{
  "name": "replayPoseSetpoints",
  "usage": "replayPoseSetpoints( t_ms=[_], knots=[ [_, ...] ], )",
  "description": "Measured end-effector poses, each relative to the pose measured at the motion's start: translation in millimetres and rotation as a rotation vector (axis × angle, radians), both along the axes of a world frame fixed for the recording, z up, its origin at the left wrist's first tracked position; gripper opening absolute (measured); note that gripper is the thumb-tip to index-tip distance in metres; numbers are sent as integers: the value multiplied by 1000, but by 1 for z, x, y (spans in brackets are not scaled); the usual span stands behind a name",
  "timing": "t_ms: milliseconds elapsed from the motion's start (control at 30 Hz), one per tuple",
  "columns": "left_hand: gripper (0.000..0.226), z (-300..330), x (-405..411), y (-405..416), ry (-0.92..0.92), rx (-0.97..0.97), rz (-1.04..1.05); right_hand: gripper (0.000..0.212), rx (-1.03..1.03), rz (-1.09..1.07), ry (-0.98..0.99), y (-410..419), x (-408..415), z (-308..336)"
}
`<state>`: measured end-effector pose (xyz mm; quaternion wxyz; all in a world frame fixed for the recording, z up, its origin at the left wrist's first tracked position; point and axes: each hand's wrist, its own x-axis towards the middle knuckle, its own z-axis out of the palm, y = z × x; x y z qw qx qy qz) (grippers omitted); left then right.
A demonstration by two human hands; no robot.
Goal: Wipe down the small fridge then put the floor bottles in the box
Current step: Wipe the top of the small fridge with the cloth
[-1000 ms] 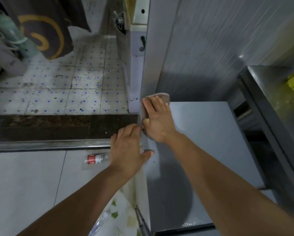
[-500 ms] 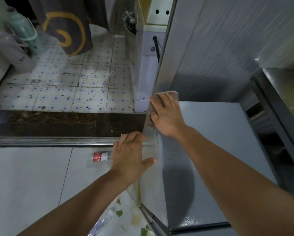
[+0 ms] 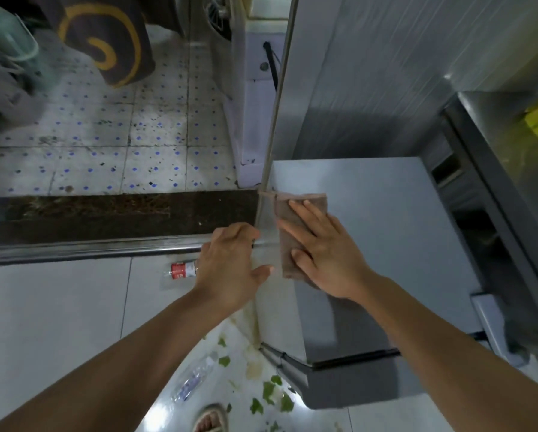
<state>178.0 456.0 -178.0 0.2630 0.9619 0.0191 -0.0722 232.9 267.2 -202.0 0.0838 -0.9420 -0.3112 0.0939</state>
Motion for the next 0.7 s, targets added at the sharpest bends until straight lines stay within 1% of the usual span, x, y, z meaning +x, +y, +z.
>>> replayPoseSetpoints(
  t_ms=[67,133,200,300,367,467,567,633,700],
  knots=[
    [54,-2,0,-6,2,-3,-16,59,-38,-44,-61,-10,34,-4],
    [55,-6,-1,-14,7,-19,-18,56,-62,-143,-66,-15,68,-6],
    [58,-8,-3,-22,0,-21,-17,57,-55,-195,-57,-14,83,-9],
    [62,-7,-7,-36,-28,-34,-7,59,-51,-207,-57,-14,55,-10],
    [66,-3,-9,-45,-38,-38,-12,60,-45,-168,-56,-23,17,-6],
    [72,1,-7,-57,-46,-5,-35,66,-44,-113,-2,-40,-27,-1],
    [73,-1,1,-67,-53,80,-77,63,-72,-102,-4,-53,-17,-1],
    [71,-4,5,-73,-50,132,-91,58,-72,-172,-21,-60,8,-1],
    [68,-7,5,-77,-60,172,-79,58,-81,-258,-26,-66,34,-1]
  ],
)
